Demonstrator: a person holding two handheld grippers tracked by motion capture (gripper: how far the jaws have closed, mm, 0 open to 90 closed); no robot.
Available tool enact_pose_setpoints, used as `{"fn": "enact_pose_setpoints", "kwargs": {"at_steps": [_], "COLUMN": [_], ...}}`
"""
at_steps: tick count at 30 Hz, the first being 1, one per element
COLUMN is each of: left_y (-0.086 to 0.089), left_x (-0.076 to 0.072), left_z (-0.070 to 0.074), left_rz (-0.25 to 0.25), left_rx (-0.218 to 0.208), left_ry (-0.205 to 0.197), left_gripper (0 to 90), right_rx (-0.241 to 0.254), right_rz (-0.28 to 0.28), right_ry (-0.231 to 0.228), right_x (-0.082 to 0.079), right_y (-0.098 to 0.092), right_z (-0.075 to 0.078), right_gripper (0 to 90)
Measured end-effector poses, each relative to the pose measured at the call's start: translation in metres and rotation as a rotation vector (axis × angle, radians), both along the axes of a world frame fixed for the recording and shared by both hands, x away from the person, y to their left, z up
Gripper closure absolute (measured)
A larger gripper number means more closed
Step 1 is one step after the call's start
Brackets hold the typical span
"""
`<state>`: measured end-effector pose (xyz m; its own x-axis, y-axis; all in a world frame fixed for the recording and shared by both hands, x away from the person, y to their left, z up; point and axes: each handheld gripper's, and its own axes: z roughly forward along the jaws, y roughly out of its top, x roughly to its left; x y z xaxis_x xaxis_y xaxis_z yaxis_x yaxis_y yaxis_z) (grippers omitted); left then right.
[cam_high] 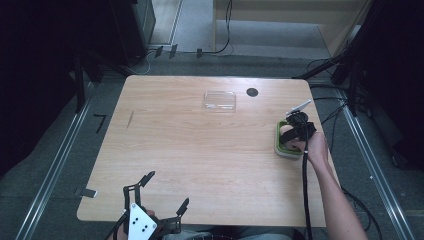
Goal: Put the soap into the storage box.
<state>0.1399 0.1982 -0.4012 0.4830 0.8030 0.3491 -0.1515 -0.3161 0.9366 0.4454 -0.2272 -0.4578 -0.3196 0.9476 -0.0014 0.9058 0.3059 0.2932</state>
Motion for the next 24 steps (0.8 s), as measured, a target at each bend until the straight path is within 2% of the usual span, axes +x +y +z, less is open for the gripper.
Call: {"fn": "enact_pose_setpoints", "kwargs": {"at_steps": [18,24], "left_y": [-0.0003,0.0001], "left_x": [0.0008,0.0004], "left_z": [-0.0002,-0.0002], "left_rz": [-0.004,-0.003], "left_rx": [-0.002,-0.001], "left_ry": [0.000,-0.001], "left_gripper": [0.0,0.0], "right_rx": [0.008,0.019], "right_rz": [0.017,0.031], "right_ry": [0.003,0.008], "right_x": [-0.0008,-0.0014], "right_y": [-0.0015,-0.0023], "right_z": [0.0023,0.0042], "right_gripper": [30.7,27.6]}}
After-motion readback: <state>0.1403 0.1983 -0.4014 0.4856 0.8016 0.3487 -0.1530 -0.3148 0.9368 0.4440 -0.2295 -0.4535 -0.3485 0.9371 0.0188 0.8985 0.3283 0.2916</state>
